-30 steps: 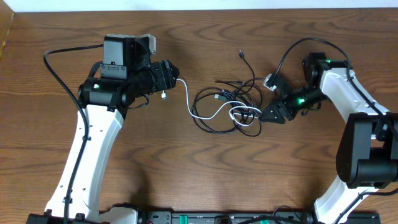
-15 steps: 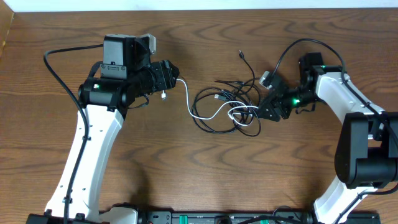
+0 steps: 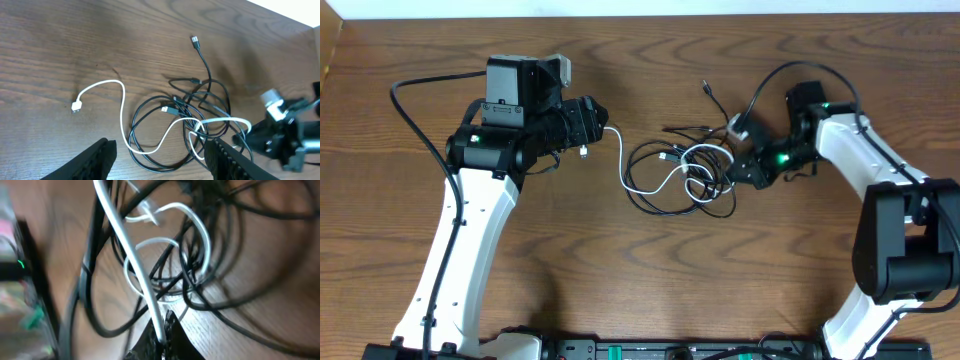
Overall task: Untangle cables
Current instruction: 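Grasp a cable in the bundle with the right gripper, then pull the grasped cable up and right with the right gripper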
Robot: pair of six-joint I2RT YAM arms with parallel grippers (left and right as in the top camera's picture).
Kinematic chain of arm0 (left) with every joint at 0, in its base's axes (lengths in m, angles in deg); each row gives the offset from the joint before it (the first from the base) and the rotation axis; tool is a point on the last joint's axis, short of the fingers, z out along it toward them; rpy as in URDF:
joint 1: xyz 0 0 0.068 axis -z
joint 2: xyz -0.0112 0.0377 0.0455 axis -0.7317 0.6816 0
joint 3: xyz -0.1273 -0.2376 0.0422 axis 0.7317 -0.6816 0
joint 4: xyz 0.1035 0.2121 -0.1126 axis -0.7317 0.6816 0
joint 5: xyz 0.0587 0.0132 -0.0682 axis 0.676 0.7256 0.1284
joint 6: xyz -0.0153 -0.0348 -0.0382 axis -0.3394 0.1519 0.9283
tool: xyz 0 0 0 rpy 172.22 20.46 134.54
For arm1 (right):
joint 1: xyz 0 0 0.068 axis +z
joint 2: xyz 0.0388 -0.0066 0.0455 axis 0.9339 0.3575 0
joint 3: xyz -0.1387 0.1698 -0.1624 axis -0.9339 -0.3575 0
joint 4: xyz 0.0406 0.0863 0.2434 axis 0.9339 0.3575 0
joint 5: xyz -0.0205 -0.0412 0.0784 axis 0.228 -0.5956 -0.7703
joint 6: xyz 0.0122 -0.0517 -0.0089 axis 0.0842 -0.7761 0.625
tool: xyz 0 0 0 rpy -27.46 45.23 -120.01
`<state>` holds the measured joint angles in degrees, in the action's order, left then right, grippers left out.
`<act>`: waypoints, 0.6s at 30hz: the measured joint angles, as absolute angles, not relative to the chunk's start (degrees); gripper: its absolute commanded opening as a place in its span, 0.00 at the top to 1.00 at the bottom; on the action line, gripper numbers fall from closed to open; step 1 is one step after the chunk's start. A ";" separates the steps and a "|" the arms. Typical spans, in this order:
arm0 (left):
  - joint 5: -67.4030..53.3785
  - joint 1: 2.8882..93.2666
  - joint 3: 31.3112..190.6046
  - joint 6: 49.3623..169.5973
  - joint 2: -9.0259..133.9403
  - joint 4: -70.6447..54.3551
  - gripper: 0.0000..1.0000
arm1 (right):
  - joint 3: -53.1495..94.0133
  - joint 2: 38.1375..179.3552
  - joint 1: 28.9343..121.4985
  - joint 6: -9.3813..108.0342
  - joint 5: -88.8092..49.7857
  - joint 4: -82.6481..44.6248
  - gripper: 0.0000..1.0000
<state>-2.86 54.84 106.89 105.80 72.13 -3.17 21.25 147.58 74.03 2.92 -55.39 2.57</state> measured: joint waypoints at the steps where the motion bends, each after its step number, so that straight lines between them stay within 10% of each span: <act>1: -2.84 54.84 106.89 105.80 72.13 -3.22 0.38 | 23.33 147.58 73.61 5.77 -54.82 4.69 0.99; 18: -2.86 54.86 106.89 105.80 72.13 -3.92 0.38 | 83.98 144.45 82.94 28.80 -38.65 26.11 0.99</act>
